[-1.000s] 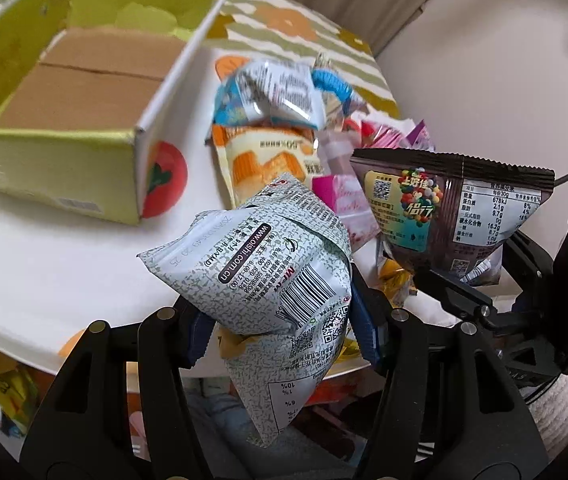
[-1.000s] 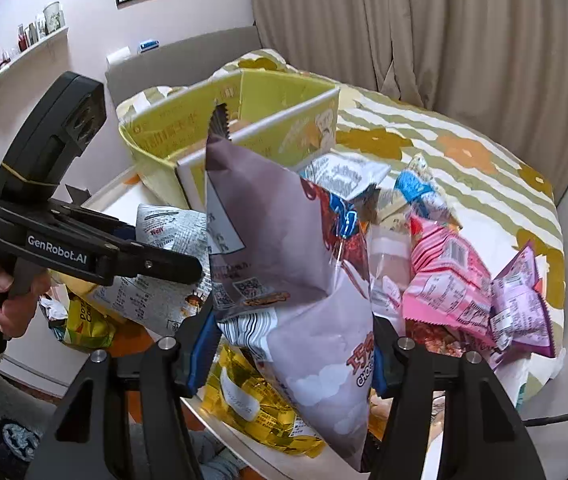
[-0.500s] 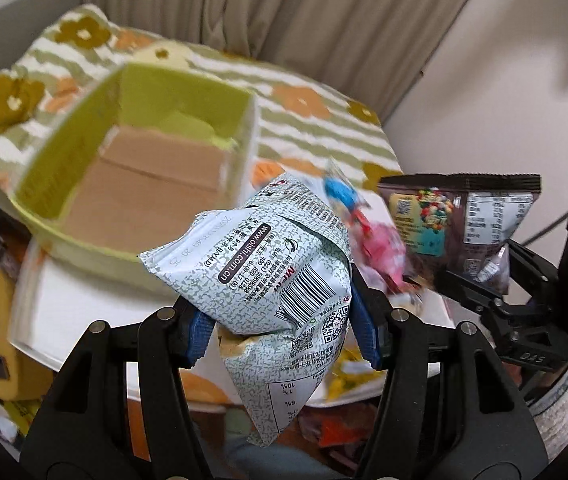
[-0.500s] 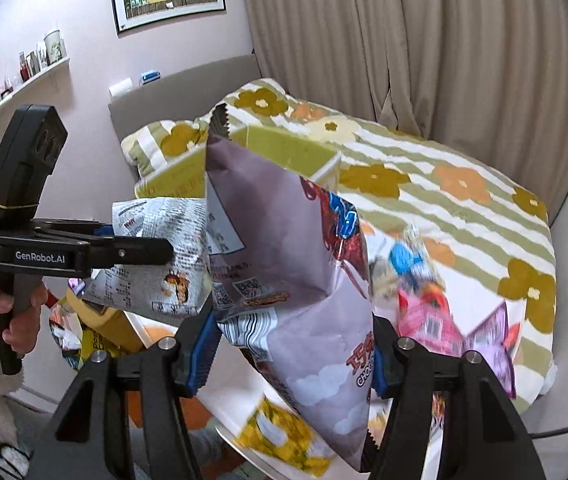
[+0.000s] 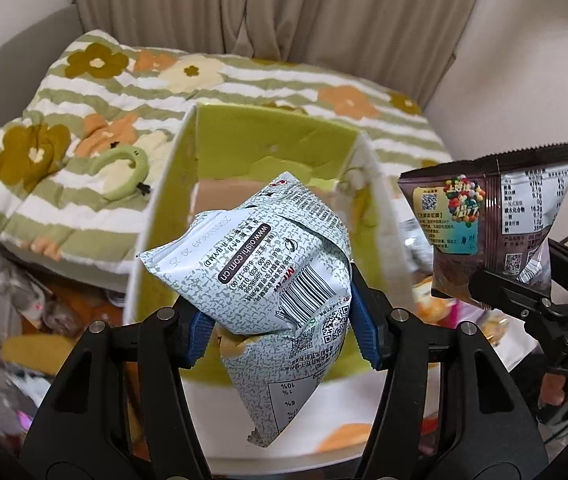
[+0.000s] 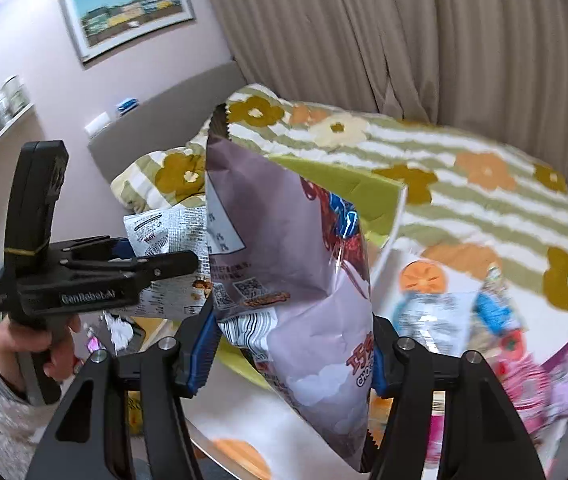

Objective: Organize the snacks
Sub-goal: 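Carry both bags over the cardboard box and open both tools to drop them, then withdraw both tools from the box back toward the snack pile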

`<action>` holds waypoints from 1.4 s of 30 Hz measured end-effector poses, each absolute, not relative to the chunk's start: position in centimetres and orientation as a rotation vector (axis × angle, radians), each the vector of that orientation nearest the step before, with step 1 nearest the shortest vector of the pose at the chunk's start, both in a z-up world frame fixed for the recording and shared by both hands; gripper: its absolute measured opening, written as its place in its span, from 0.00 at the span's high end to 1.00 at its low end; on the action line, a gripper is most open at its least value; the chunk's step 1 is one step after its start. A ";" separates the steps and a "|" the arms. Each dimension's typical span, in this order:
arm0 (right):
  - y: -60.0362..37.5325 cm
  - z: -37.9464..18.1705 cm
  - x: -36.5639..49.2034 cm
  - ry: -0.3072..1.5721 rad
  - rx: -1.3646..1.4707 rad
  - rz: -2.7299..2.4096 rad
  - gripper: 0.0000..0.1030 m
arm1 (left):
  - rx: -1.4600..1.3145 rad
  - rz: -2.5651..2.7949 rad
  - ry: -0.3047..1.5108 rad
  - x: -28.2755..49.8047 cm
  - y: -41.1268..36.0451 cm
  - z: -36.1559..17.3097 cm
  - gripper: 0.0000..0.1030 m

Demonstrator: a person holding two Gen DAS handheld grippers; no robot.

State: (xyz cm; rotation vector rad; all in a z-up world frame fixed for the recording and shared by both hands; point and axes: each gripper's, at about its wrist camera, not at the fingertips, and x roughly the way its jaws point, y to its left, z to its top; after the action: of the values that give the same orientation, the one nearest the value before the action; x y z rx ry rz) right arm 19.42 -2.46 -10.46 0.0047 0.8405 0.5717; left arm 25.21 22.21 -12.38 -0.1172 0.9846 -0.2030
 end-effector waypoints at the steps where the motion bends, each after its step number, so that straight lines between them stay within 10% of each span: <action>1: -1.5 -10.9 20.1 0.857 0.021 0.556 0.45 | -0.103 -0.212 1.000 25.9 22.6 -13.0 0.47; 11: 2.3 -15.3 23.7 0.993 0.141 0.432 0.45 | 0.048 -0.293 1.102 29.8 23.5 -18.4 0.43; 15: 2.8 -16.2 24.5 1.022 0.168 0.401 0.45 | 0.093 -0.287 1.094 29.9 23.2 -19.1 0.00; 34: 5.2 -18.5 26.0 1.075 0.023 0.368 0.42 | -0.029 -0.154 1.001 25.2 26.7 -15.8 0.00; 37: 4.8 -19.0 25.8 1.088 0.045 0.376 0.03 | -0.034 -0.135 0.992 24.7 27.1 -15.6 0.00; 42: 4.4 -18.9 24.6 1.070 0.072 0.386 0.00 | -0.044 -0.116 0.994 23.8 27.5 -15.8 0.00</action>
State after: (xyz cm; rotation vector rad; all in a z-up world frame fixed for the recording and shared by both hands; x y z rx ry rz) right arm 24.62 4.44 -18.94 0.0723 1.0702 0.3857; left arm 23.79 27.46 -15.84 -0.0439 0.9940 -0.1164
